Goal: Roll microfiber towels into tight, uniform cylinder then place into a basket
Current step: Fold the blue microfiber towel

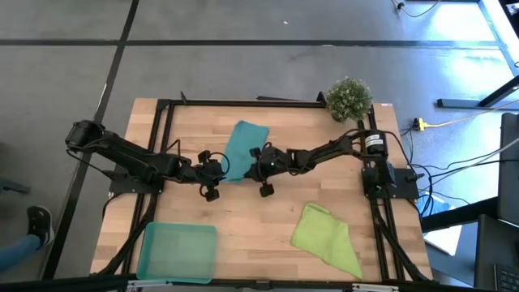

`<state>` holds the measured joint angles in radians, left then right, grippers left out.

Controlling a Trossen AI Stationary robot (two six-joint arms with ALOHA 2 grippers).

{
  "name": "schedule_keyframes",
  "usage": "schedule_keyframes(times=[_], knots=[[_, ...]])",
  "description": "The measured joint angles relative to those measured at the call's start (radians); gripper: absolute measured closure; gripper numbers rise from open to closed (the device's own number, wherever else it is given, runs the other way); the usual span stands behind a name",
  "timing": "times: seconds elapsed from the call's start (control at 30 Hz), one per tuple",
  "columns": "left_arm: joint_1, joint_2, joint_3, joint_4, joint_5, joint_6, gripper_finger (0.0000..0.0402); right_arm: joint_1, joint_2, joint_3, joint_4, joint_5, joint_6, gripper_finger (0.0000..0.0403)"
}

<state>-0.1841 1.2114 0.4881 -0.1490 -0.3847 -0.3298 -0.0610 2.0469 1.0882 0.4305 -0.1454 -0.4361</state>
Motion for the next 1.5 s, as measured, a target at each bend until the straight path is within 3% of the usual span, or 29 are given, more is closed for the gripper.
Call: schedule_keyframes(times=[0.33,0.67,0.9,1.23,1.5], knots=[[0.0,0.0,0.0,0.0,0.0,0.001,0.0324,-0.09,-0.031,0.001,0.01,0.156,0.173,0.04],[0.0,0.0,0.0,-0.001,0.0,0.001,0.0324,-0.152,-0.062,0.001,0.006,0.29,0.246,0.0401],[0.0,0.0,0.0,-0.001,0.0,0.0,0.0324,-0.156,-0.095,0.002,-0.076,0.563,0.235,0.0402],[0.0,0.0,0.0,0.0,0.0,-0.002,0.0324,-0.229,-0.095,0.001,-0.168,0.586,0.339,0.0402],[0.0,0.0,0.0,0.0,0.0,-0.008,0.0324,-0.286,-0.094,0.001,-0.226,0.573,0.523,0.0401]])
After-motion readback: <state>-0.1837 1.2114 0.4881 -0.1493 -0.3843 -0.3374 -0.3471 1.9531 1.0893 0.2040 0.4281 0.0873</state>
